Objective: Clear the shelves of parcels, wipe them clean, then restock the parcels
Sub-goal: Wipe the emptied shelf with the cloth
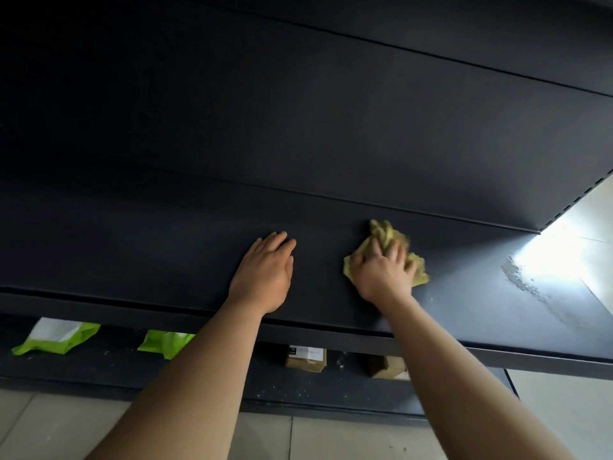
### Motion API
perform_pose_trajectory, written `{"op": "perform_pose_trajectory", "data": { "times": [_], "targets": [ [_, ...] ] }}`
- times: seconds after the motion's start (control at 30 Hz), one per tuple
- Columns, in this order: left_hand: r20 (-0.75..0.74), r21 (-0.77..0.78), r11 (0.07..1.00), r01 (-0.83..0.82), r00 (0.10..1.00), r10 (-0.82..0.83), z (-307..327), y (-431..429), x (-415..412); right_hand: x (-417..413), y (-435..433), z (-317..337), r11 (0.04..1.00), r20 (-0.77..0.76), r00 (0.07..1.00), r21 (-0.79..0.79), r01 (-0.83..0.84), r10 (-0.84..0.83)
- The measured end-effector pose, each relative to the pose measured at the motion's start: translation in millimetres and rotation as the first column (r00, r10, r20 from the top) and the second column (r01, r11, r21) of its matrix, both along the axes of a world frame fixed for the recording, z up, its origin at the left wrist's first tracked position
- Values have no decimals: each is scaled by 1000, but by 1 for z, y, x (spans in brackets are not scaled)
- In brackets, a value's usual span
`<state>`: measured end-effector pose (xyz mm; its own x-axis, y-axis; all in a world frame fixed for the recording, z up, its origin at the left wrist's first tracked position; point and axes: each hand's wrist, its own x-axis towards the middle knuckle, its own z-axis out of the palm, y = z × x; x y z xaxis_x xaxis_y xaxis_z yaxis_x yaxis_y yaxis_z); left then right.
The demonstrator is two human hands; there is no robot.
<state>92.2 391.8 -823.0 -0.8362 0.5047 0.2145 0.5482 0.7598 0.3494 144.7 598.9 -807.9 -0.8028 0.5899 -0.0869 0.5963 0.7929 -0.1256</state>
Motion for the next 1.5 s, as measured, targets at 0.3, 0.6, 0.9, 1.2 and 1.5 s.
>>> {"op": "perform_pose_trajectory", "data": {
  "times": [0.3,0.6,0.9,1.2,1.5],
  "targets": [
    [-21,-36,999,1,1000,-2,-1,2,2,49,58,2,968,-5,968,-10,250,-250],
    [35,-75,997,34,999,-31,1,3,1,66,-43,-6,991,-82,989,62,-122,127],
    [16,-75,996,38,999,-37,3,3,2,118,23,-5,971,-153,967,94,219,-203],
    [20,-107,993,48,999,-46,3,4,5,93,-57,-8,977,-129,976,145,-155,174],
    [4,-266,957,-120,992,125,30,58,37,155,110,2,997,-155,986,55,-45,53]
  ]
}}
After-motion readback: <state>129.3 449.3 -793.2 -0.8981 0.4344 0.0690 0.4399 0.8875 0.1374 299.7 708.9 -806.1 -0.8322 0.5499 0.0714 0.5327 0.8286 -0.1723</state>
